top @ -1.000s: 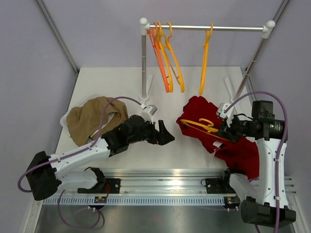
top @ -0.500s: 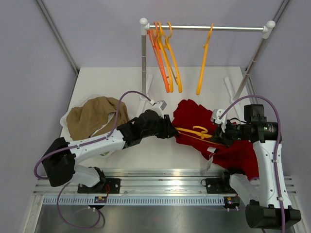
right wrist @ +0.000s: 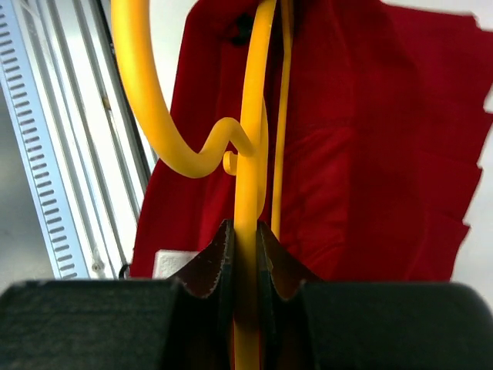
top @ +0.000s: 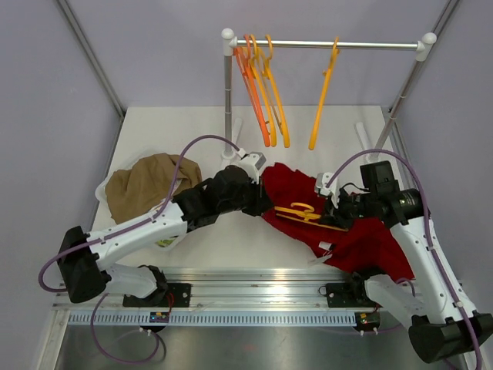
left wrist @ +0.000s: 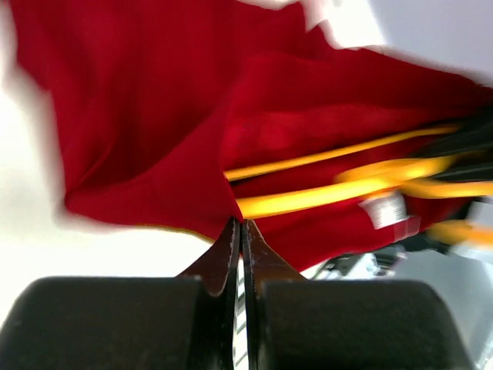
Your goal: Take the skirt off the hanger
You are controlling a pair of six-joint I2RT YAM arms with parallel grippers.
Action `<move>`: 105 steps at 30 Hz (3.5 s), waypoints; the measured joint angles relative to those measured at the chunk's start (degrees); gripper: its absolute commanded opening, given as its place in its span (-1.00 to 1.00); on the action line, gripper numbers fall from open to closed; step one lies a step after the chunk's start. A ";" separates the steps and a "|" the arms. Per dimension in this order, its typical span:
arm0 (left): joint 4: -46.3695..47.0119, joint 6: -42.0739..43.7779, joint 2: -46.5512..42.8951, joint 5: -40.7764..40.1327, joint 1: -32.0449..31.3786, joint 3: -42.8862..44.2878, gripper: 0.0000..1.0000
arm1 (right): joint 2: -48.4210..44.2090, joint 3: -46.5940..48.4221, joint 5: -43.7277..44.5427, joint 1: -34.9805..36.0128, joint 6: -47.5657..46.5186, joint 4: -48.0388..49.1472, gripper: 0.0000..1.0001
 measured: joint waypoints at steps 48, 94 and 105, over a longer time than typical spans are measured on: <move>-9.62 17.64 -12.33 -6.64 10.88 -1.01 -0.70 | -0.70 22.01 16.20 -9.68 8.87 -12.66 -1.00; -2.62 22.71 -44.59 -2.67 13.09 -16.50 0.98 | 41.05 70.14 37.22 -15.37 48.15 12.00 -1.00; -0.44 21.55 -40.39 2.54 13.09 -17.20 0.98 | 47.95 71.47 36.37 -13.51 49.55 12.79 -1.00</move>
